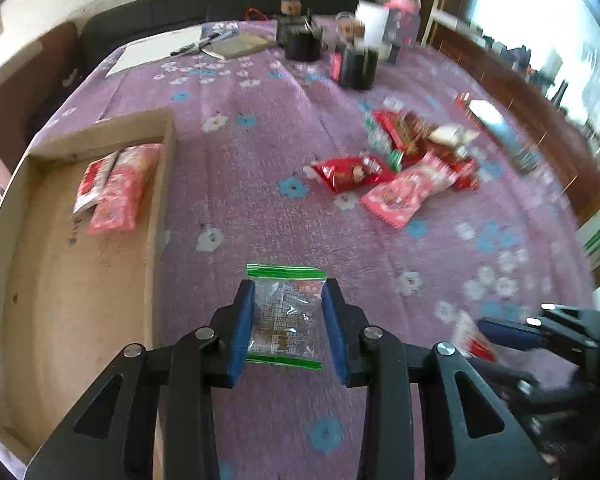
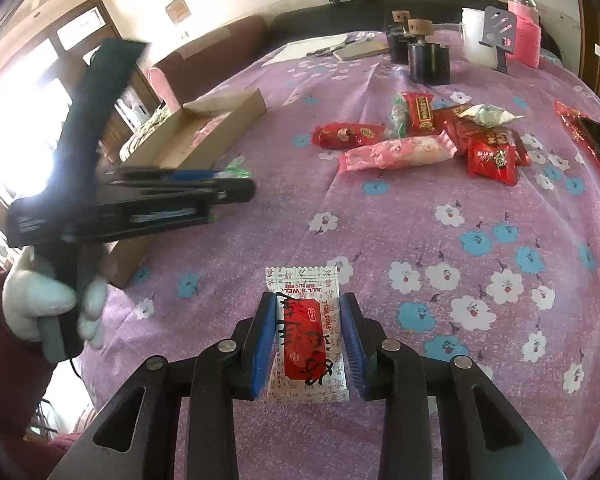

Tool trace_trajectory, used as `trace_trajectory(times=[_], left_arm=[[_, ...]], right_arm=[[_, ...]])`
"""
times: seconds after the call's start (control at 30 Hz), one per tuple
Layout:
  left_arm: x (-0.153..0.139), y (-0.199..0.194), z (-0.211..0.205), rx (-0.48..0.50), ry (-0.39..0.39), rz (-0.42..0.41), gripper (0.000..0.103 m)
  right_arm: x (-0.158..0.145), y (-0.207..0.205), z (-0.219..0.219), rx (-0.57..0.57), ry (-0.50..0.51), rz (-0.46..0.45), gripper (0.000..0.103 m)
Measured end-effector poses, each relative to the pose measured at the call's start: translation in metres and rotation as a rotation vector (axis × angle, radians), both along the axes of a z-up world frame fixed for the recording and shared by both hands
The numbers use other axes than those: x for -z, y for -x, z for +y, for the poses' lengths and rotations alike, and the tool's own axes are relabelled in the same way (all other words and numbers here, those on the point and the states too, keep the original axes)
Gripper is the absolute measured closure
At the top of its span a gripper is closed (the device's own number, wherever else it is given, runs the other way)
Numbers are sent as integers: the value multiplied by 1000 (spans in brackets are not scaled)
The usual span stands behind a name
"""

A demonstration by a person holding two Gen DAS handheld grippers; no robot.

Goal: Organize snacks
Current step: 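Grasp the clear green-edged cookie bag with the left gripper while the right holds the wafer pack, then carry both packs over the cardboard box and open both grippers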

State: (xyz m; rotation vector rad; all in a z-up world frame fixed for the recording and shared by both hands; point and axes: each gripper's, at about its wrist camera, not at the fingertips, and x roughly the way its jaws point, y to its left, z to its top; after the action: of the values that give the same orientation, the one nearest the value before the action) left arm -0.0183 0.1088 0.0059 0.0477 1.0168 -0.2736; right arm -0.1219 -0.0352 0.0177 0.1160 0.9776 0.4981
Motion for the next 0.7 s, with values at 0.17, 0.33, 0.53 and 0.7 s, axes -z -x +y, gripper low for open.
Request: trace_trajectory(times=[0.17,0.33,0.53,0.7], left_arm=[[-41,6,51,-54,87,-32,72],[-65,-14,118,-180,48,-82,71],[-53,-53,179,-289,13,-65,71],[-31,-84,200,-333,40,-35,71]], right_arm=[[-17,-8,15,-27,-33,-9,70],[-39,-28,50,-80,-56,-26,70],[-60,-70,111,-138,-108,-23,70],[-59,-121,169,-154,-189,47,71]])
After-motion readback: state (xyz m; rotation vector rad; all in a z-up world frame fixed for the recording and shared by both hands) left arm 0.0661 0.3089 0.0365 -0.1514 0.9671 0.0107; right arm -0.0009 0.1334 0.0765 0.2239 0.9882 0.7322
